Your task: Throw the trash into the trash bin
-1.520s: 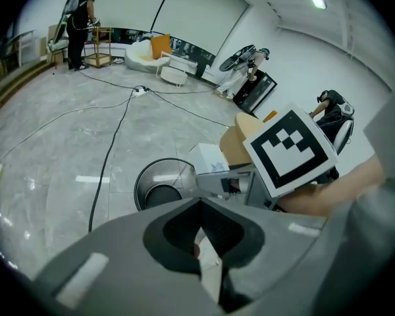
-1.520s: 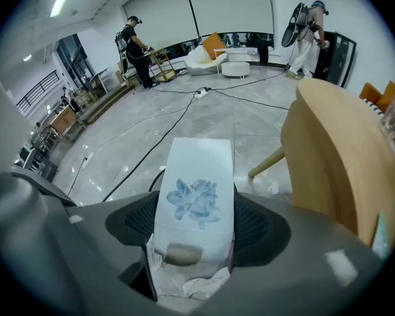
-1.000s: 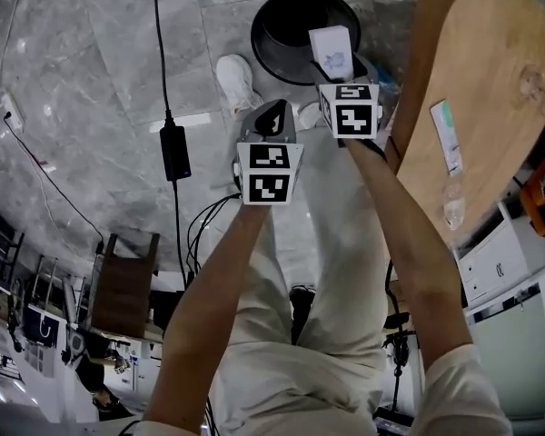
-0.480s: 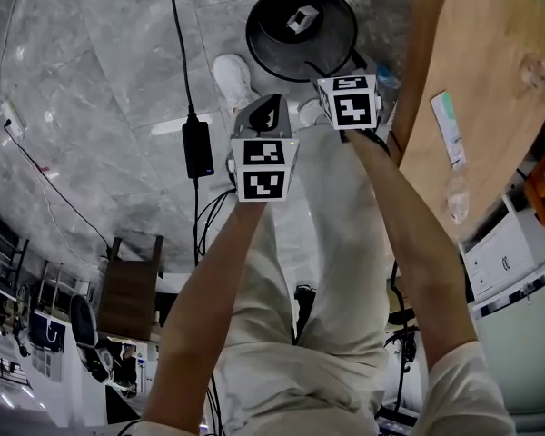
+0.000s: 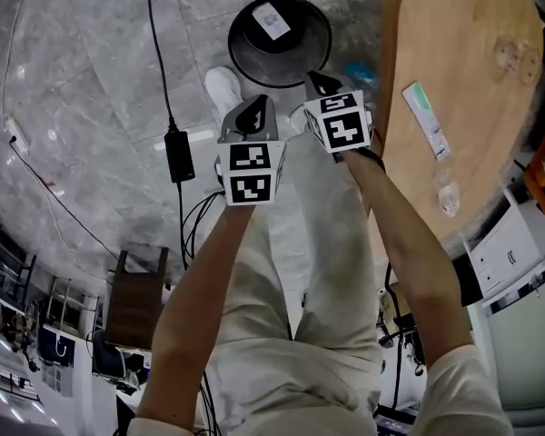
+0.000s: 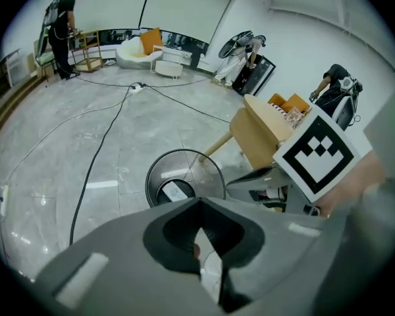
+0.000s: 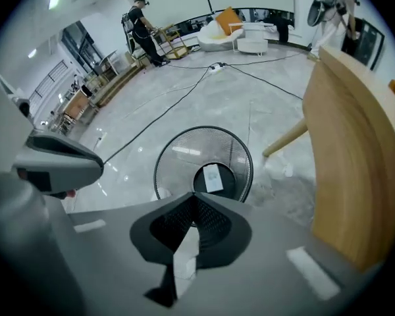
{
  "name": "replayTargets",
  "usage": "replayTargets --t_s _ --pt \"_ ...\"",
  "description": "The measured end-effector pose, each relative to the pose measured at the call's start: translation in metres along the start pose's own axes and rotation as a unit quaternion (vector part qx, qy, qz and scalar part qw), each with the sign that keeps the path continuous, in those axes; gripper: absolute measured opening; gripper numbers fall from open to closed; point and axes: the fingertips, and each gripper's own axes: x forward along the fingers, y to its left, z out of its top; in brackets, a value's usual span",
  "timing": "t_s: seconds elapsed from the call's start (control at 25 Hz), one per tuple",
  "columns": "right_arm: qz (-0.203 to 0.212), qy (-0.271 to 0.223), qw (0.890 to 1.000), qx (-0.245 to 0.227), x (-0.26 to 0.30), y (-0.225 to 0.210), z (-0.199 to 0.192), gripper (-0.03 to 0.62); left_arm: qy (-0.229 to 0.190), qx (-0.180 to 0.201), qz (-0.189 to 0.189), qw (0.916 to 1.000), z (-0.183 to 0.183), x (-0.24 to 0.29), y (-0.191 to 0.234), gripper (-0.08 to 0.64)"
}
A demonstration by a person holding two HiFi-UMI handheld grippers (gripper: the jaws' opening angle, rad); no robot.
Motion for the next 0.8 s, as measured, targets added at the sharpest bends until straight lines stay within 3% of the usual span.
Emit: replayTargets --t_s 0.12,0.24,0.52,0.64,0.8 --pt "0.014 -0.03 0.999 -0.009 -0.02 0.006 0.015 0.028 0.0 0.015 -0.003 0.9999 0.007 -0.005 -0.009 0.001" --pt "0.056 -0.062 0.996 -0.017 -0.045 0.022 0.027 0.028 0.003 0.026 -0.005 0.9996 0.011 -0.012 -0.02 0.001" --pt "0.098 -0.095 0.99 0.019 -0.102 0.035 0.039 0.028 -0.028 0.042 -0.017 0.9986 0.045 -0.041 -0.047 0.001" --pt "0.103 -0.107 0.988 0.042 -0.122 0.031 0.035 0.028 -0.037 0.053 -0.021 0.9977 0.055 -0.05 -0.058 0.001" --pt "0.077 -0.138 0.986 0.051 -0.155 0.019 0.025 0.028 -0.038 0.069 -0.027 0.9965 0.057 -0.058 -0.076 0.001"
